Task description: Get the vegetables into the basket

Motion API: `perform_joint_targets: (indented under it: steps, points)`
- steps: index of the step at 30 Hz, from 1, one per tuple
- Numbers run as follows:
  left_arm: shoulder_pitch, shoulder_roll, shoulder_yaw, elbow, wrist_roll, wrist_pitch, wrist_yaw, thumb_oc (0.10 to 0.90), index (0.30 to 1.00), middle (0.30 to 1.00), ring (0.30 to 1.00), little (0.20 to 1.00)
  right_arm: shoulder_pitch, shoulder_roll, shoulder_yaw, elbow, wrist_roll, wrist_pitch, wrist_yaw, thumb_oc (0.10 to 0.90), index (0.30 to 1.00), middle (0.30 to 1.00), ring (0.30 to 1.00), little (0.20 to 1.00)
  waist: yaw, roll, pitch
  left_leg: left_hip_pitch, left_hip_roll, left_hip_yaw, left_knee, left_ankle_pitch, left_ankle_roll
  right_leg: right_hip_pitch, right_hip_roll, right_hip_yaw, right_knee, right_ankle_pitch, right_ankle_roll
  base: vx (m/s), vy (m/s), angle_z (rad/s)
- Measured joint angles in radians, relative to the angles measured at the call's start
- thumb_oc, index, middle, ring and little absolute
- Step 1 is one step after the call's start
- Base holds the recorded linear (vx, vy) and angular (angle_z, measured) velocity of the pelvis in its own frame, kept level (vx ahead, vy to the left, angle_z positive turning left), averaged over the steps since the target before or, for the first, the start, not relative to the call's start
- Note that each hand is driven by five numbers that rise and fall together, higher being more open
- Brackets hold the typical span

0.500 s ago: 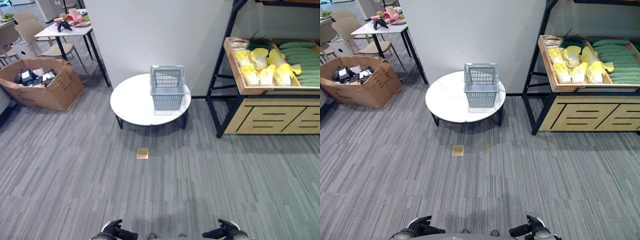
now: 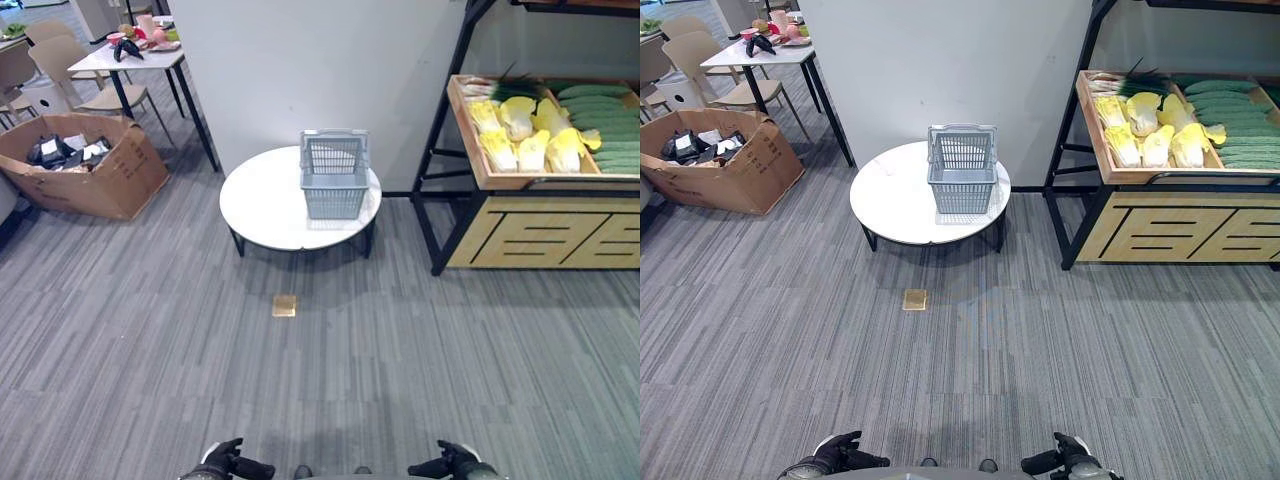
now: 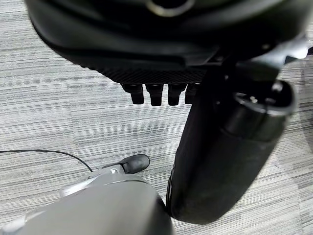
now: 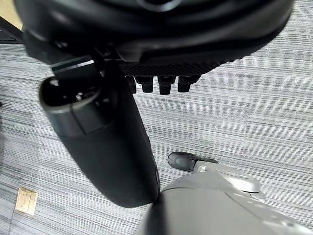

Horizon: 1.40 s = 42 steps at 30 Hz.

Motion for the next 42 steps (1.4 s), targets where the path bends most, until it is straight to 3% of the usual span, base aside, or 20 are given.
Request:
perform_joint_targets:
  steps: [21, 42]
  points:
    - [0.003, 0.004, 0.008, 0.018, 0.000, 0.004, -0.005, 0.900, 1.000, 1.000, 1.000, 1.000, 0.054, -0.001, 0.005, 0.035, -0.002, 0.015, 0.001, 0.900, 1.000, 1.000, 1.000, 1.000, 0.000, -0.016, -0.022, 0.007, 0.000, -0.004, 0.000, 0.000, 0.000, 0.008, 0.000, -0.004, 0.000, 0.002, -0.002, 0.00, 0.000, 0.00]
    - [0.002, 0.005, 0.008, 0.024, 0.000, 0.003, -0.006, 0.900, 1.000, 1.000, 1.000, 1.000, 0.068, -0.002, 0.017, 0.041, -0.002, 0.017, 0.003, 0.900, 1.000, 1.000, 1.000, 1.000, -0.003, -0.015, -0.023, 0.007, 0.001, -0.005, 0.000, 0.001, 0.000, 0.008, 0.001, -0.003, 0.000, 0.001, 0.000, 0.00, -0.003, 0.00]
